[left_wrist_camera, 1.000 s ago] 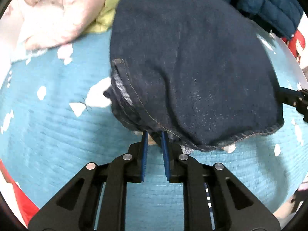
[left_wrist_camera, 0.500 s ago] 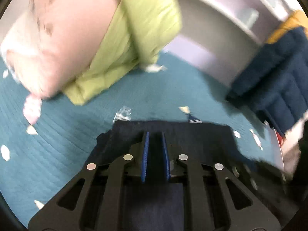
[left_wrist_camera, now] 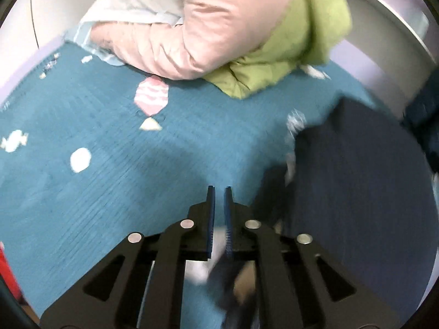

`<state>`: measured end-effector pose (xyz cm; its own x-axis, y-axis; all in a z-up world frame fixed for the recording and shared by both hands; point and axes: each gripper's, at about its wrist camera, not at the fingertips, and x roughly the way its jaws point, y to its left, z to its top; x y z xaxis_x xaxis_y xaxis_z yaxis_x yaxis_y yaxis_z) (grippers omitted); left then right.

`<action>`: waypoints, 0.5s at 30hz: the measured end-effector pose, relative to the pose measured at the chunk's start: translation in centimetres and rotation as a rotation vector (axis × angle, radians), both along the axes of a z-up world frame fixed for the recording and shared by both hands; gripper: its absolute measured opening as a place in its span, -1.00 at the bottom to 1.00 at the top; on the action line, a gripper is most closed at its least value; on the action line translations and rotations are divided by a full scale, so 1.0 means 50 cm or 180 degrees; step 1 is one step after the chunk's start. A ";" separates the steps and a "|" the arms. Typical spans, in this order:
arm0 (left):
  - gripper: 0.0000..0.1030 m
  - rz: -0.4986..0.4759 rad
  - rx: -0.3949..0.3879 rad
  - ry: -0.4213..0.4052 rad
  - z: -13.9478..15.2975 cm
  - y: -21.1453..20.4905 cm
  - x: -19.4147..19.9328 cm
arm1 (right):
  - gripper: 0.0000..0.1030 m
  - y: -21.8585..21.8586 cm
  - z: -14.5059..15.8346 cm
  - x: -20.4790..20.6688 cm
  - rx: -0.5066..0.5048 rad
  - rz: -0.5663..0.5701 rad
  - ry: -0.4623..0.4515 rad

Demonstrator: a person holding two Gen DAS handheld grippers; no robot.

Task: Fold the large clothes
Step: 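Carry the shirt with both tools and lower it onto the beige jacket stack, then open both tools and pull them back from the stack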

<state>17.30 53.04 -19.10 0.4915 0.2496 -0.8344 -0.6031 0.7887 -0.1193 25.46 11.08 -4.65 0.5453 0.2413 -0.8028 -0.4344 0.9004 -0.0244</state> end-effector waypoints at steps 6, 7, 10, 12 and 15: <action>0.52 -0.0288 0.0307 -0.0108 0.073 -0.195 -0.112 | 0.74 -0.114 0.051 -0.114 0.0170 -0.0314 -0.0248; 0.54 -0.0311 0.0393 -0.0079 0.086 -0.240 -0.130 | 0.74 -0.134 0.064 -0.143 0.0207 -0.0349 -0.0299; 0.71 -0.0514 0.0522 -0.0119 0.119 -0.351 -0.168 | 0.75 -0.176 0.091 -0.209 0.0321 -0.0372 -0.0338; 0.72 -0.0668 0.0555 -0.0234 0.147 -0.433 -0.197 | 0.75 -0.198 0.107 -0.246 0.0389 -0.0387 -0.0377; 0.73 -0.0842 0.0613 -0.0359 0.185 -0.532 -0.224 | 0.75 -0.230 0.131 -0.295 0.0499 -0.0404 -0.0444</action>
<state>6.09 26.42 -9.86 0.6468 0.2487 -0.7210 -0.3661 0.9306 -0.0074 10.72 -0.42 1.91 0.6821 0.2795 -0.6758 -0.3198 0.9450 0.0681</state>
